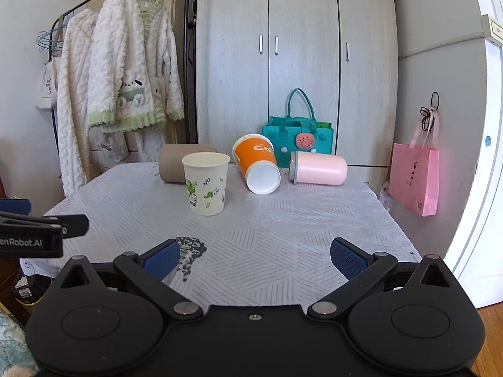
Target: Flip cup upright
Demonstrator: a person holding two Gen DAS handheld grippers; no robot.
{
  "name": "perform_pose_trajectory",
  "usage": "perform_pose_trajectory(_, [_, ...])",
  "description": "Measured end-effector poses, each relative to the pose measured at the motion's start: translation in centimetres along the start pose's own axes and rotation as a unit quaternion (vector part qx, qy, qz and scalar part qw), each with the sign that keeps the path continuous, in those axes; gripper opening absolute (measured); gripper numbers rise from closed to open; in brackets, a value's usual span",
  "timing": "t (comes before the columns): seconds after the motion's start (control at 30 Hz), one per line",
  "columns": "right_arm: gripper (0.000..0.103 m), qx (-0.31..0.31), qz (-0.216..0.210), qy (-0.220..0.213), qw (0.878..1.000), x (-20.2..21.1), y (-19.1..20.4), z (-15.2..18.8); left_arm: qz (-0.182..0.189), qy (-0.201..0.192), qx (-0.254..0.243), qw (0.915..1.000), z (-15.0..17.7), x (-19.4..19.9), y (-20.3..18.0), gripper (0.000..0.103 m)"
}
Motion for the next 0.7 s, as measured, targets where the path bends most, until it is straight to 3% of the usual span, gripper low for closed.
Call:
perform_pose_trajectory(0.37, [0.103, -0.003, 0.017, -0.003, 1.000, 0.3, -0.2, 0.0, 0.000, 0.032, 0.008, 0.9995, 0.7, -0.9, 0.1, 0.103])
perform_pose_trajectory(0.7, [0.103, -0.004, 0.017, -0.003, 1.000, 0.4, -0.2, 0.0, 0.000, 0.021, -0.005, 0.9998, 0.8, -1.0, -0.1, 0.103])
Point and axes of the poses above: each gripper's, at about its wrist camera, not at the fingertips, and x roughly against the way its jaws point, y to its left, z to its underside, the point moved 9 cm from there along -x, roughly the way its jaws point, and after that the axes turned 4 degrees about -y, right-handed, at the moved point
